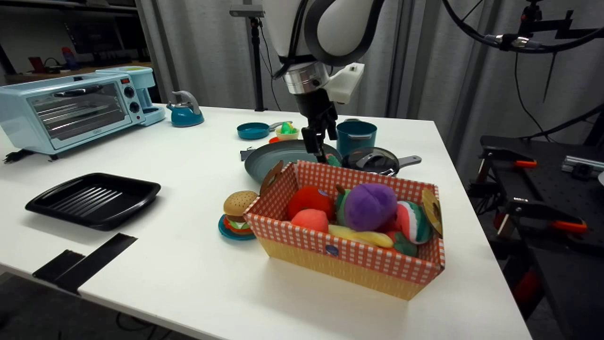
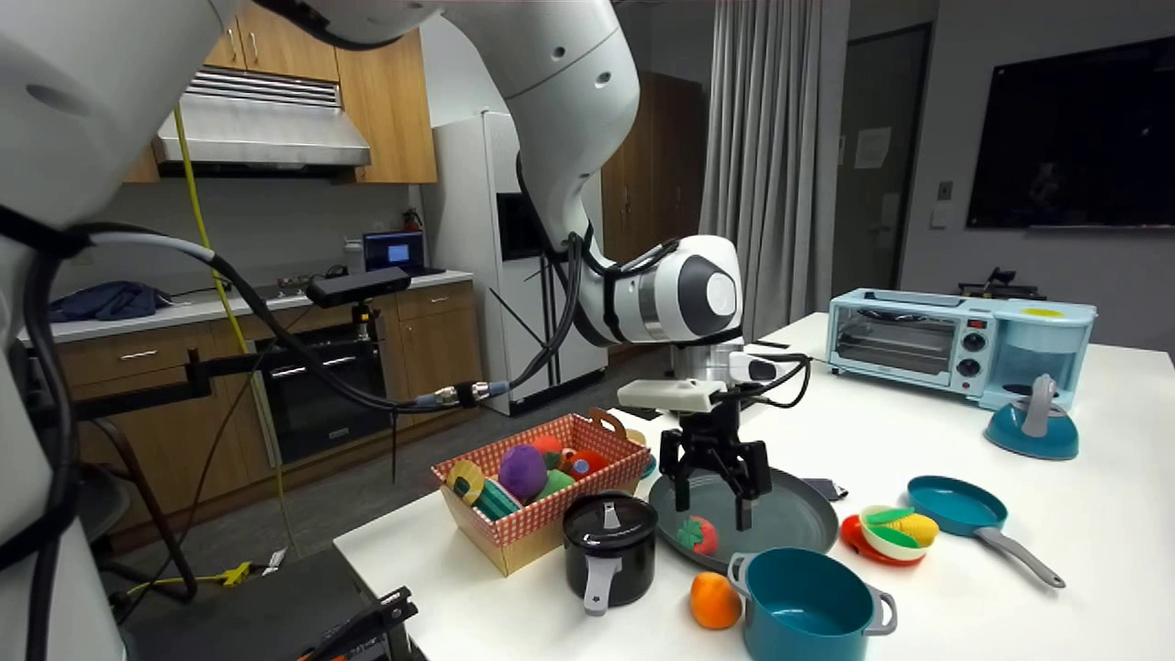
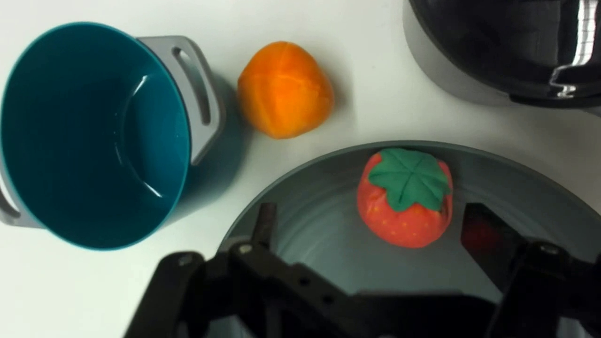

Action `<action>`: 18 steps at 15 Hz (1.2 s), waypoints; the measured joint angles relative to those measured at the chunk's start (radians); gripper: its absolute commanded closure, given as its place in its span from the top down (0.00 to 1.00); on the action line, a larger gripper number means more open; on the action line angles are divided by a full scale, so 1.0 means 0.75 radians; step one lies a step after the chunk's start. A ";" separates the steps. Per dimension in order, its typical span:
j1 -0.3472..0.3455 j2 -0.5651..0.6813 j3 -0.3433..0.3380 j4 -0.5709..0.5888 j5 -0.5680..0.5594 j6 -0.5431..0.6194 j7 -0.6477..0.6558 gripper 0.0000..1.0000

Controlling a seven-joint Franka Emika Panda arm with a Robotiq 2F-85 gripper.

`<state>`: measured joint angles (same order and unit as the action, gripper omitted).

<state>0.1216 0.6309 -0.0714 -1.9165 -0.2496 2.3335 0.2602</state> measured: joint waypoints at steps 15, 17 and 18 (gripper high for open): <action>-0.027 0.117 -0.030 0.091 0.005 0.000 0.000 0.45; -0.027 0.121 -0.034 0.093 0.005 0.000 0.000 0.29; -0.027 0.121 -0.036 0.094 0.005 0.000 0.000 0.22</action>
<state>0.1016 0.7215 -0.0985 -1.8458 -0.2460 2.3336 0.2602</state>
